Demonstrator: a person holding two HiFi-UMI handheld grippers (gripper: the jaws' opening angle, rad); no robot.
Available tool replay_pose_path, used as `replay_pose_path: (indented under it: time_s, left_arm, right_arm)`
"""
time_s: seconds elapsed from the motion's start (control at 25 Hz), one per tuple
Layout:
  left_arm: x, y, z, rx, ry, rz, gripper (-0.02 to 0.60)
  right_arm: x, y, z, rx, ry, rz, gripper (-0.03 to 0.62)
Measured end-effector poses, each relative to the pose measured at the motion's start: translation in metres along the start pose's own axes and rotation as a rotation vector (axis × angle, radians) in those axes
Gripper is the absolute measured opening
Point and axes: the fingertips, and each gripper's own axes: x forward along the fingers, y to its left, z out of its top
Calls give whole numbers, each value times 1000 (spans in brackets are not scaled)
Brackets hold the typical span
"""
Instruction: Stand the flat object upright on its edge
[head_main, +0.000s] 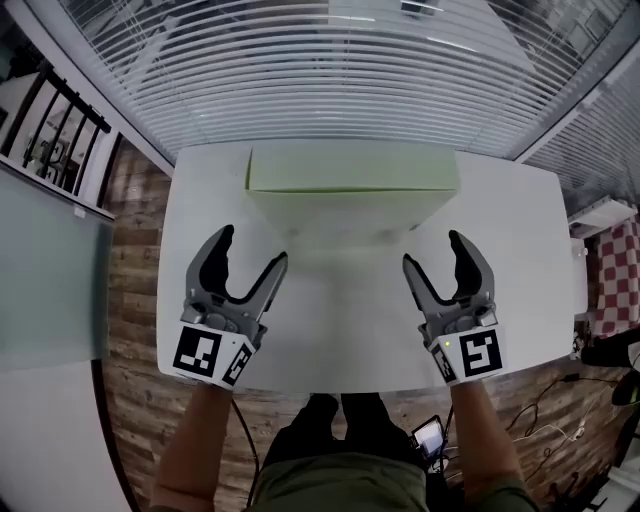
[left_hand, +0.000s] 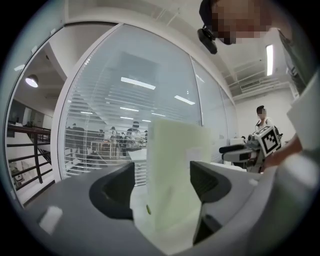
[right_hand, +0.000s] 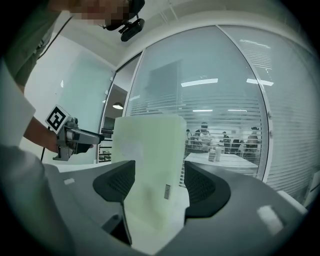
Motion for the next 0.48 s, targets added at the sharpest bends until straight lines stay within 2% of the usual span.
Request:
replay_pose_path:
  time_s: [0.32, 0.48]
  left_arm:
    - [-35, -26, 37, 42, -26, -34, 291]
    - [-47, -42, 51, 61, -39, -55, 265]
  right_arm:
    - [-33, 17, 36, 10, -27, 17, 307]
    - [-49, 22, 49, 18, -43, 20, 279]
